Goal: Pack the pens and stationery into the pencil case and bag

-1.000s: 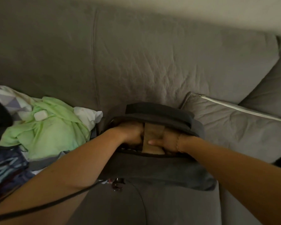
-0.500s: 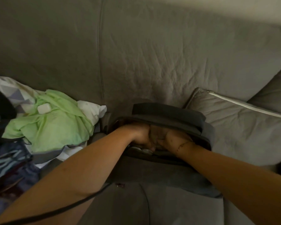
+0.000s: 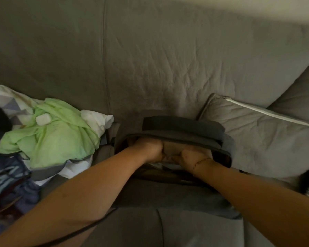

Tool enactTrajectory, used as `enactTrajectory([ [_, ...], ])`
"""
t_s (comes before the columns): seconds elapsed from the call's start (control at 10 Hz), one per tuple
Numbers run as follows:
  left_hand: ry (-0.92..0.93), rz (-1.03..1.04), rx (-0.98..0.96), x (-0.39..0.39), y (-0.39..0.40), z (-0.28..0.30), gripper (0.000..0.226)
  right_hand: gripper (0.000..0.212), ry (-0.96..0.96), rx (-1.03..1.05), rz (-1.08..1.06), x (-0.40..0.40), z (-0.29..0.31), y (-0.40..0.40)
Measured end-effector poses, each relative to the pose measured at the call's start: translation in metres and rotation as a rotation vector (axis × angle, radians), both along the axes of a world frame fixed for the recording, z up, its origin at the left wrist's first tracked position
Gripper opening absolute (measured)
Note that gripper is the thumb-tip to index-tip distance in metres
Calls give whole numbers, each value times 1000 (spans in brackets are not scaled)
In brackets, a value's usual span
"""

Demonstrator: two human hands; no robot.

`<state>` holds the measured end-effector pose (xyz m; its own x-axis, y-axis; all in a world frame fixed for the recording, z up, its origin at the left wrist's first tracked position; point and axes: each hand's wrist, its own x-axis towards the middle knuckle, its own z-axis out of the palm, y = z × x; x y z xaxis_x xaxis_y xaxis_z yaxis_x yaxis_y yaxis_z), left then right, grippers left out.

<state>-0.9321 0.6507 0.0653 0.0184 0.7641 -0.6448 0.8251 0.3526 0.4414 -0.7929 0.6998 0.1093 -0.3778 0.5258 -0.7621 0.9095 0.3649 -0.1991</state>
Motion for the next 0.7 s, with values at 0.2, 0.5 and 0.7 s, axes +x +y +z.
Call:
enactTrajectory([
  [0.2, 57, 17, 47, 10, 4, 1, 48, 44, 34, 184, 42, 3, -9, -7],
  [0.5, -54, -28, 239, -21, -24, 57, 37, 40, 80, -12, 135, 20, 21, 16],
  [0.7, -310, 434, 362, -52, -140, 126, 49, 73, 391, 116, 205, 100, 119, -8],
])
